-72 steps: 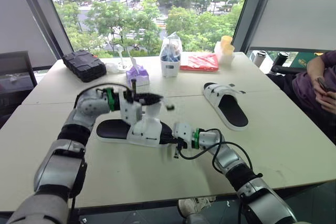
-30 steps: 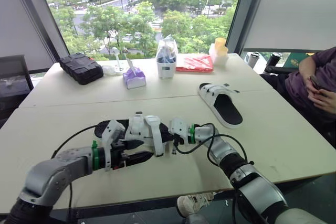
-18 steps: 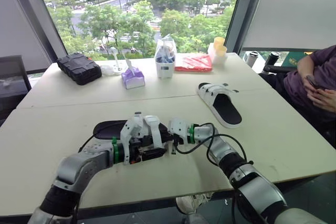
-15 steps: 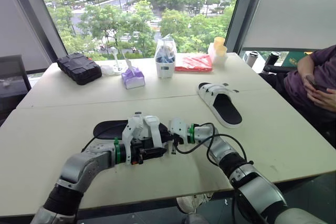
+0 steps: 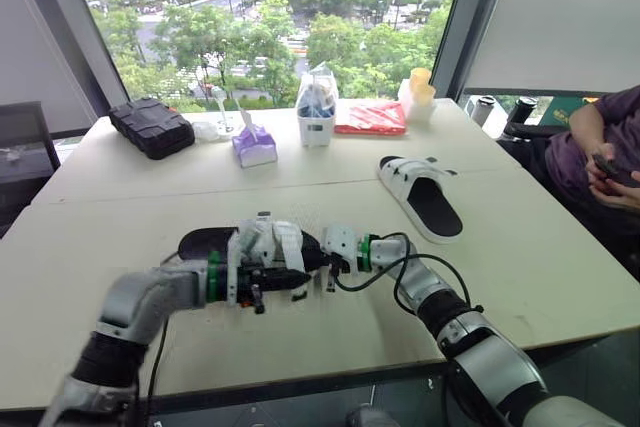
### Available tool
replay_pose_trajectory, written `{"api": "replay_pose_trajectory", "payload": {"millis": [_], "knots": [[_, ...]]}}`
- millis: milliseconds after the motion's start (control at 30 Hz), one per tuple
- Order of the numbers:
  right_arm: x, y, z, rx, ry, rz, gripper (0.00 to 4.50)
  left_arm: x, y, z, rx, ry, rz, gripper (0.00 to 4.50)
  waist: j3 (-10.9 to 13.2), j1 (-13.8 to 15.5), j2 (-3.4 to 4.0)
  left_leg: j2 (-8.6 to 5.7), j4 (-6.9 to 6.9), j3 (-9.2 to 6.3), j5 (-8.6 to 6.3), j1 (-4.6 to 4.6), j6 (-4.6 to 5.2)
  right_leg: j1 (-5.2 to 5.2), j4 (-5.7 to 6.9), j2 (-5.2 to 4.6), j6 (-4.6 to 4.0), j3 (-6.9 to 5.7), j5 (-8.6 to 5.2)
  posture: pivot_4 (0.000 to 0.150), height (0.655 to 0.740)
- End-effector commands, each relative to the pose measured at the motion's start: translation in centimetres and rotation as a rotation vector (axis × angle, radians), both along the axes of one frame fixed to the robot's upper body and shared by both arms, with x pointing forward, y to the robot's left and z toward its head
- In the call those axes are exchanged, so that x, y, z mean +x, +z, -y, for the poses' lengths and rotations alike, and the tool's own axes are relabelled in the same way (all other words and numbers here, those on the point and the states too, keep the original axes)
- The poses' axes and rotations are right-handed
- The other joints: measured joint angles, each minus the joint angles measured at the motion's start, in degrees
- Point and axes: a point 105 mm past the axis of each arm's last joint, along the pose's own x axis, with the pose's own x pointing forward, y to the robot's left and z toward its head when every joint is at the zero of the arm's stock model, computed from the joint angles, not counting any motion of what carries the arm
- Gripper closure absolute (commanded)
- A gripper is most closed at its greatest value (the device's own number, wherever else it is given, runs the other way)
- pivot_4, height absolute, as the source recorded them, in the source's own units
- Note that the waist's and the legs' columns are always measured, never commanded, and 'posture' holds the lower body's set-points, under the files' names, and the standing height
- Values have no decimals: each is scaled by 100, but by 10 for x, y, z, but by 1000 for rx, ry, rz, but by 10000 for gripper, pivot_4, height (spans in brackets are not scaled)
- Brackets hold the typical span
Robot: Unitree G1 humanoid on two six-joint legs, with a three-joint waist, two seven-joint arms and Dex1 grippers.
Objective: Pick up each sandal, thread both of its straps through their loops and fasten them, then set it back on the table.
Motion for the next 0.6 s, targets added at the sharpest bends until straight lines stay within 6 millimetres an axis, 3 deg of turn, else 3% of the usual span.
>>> {"api": "replay_pose_trajectory", "payload": {"millis": [33, 167, 300, 600], "knots": [[-2, -37, 21, -117, -66, -107, 45000, 16, 27, 3, 14, 6, 122, 44639, -1, 1, -1, 0, 2, 0, 0, 0, 0, 4, -1, -1, 0, 0, 0, 1500, 7400], [-5, -39, 18, -117, -51, -111, 45000, 42, 41, 0, 21, 50, 126, 44639, 0, 1, -1, -3, 3, 2, 0, -2, 0, 3, -8, -1, 0, 1, 0, 1500, 7400], [-9, -42, 15, -114, -40, -118, 45000, 67, 41, -9, 50, 94, 84, 44639, -1, -13, -1, -3, -4, 1, 1, 2, 2, 1, -2, 2, 1, -1, 1, 1500, 7400], [-14, -46, 17, -119, -37, -128, 45000, 53, 30, -19, 27, -95, -131, 44639, -2, -20, -2, -3, -40, -3, 2, 6, 3, -10, 13, 6, 3, -1, 2, 1500, 7400]]}}
